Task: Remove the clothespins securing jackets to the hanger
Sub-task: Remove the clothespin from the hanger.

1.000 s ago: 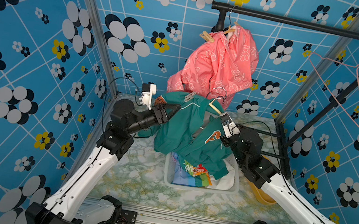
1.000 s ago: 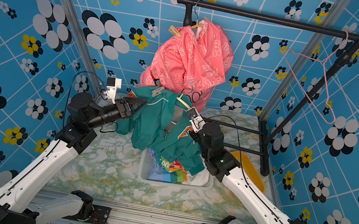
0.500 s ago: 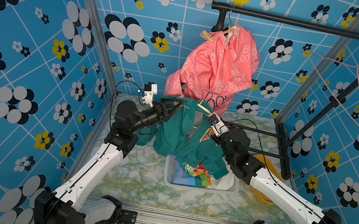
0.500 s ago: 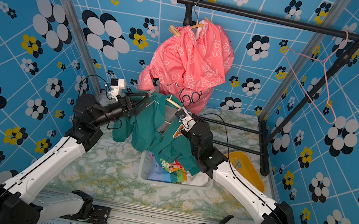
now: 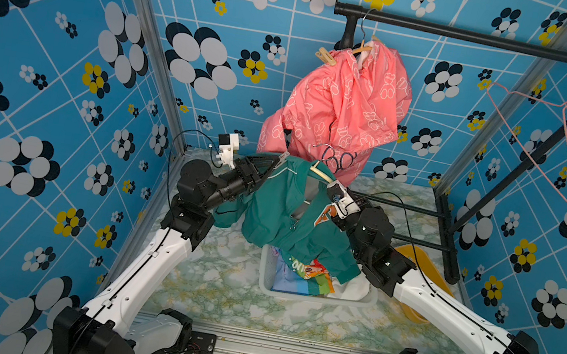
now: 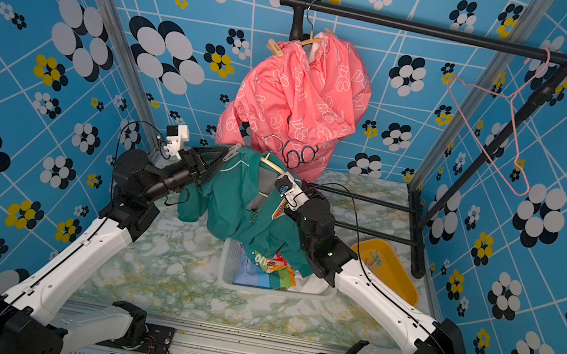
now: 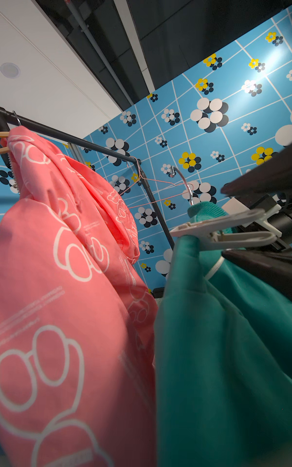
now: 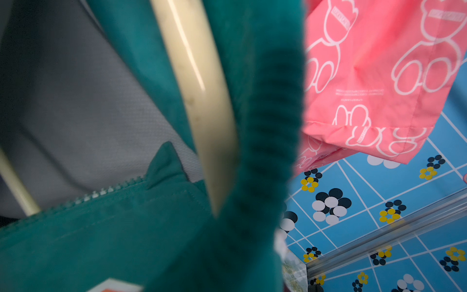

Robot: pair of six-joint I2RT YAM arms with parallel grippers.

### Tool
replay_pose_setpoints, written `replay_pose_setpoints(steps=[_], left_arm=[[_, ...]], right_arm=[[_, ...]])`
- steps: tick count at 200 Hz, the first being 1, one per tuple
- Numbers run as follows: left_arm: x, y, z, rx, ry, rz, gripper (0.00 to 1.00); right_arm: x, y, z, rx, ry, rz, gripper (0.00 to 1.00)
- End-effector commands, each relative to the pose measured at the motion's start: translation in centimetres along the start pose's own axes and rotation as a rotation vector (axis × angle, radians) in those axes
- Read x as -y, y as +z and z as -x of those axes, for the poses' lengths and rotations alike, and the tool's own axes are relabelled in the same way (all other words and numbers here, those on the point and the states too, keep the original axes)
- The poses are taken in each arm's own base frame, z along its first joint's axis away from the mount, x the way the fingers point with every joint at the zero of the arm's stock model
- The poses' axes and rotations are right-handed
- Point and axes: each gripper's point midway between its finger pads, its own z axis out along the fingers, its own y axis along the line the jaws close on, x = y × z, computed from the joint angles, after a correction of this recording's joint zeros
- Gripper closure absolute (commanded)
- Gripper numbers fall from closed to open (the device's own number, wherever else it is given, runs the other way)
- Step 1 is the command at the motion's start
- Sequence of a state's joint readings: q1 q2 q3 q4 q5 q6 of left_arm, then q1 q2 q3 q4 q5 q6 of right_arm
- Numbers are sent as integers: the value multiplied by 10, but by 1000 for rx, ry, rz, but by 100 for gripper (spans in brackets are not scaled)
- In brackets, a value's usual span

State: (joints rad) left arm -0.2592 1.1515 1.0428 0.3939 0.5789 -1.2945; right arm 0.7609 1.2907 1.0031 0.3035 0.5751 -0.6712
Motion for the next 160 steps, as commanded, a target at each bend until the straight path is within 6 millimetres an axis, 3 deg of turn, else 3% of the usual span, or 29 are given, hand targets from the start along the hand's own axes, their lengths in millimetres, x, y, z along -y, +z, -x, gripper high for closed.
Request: replay_pose_setpoints(steps=[1,37,62,160], left_arm=[[20,1,9,18,24,-59,68],[20,-2,7,16,24,-58,73],[18,-1,7,17,25,-49,90],[16,15,2,-27,-26,-92,81]], right_arm=[[27,-10,24,84,103,-82,100],[24,-6,24,82,95,-83,100],[23,-6,25,85,98,-80,100],[23,-6,24,80,93,-75,100]])
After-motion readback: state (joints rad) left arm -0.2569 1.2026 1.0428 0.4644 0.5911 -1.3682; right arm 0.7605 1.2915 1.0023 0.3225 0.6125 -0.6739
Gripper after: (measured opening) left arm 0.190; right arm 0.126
